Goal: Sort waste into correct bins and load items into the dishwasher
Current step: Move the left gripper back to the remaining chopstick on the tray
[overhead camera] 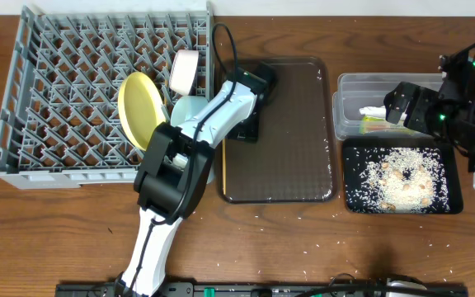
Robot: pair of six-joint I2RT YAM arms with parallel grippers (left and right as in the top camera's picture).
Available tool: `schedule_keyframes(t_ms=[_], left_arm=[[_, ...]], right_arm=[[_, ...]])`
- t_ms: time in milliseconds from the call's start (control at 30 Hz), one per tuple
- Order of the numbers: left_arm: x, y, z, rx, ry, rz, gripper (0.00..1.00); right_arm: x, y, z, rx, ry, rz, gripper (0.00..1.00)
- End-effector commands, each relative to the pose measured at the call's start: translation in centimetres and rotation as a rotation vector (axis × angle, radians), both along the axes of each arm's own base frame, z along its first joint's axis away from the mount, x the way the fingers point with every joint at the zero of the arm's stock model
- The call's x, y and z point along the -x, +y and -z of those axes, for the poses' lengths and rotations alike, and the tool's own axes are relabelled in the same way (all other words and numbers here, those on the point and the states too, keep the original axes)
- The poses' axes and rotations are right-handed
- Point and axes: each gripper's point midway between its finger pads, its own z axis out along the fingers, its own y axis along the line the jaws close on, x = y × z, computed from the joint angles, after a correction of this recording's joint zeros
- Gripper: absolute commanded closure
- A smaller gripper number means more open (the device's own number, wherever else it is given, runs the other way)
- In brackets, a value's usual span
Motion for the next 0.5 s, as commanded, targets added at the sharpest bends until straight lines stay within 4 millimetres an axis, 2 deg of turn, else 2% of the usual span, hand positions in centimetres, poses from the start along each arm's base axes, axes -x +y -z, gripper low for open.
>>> schedule_keyframes(t_ms=[0,267,367,467], left_arm=[[1.0,0.8,2.1,-0.032,0.057,0.011,0.3],[2.2,0.6,3.3,0.0,0.099,0.007,0.3],[2.1,0.5,3.2,-0.001,0.097,0.009,0.35],[1.8,0.4,2.6,0.006,0.083,0.04,0.36]], right_arm=[[0.0,-0.3,0.0,0.007,0.0,0.003,0.01],[0.0,-0.3,0.0,0.007,0.0,0.003,0.01],[0.0,-0.3,0.0,0.007,0.0,0.003,0.01],[0.0,-0.3,0.0,0.007,0.0,0.003,0.01]])
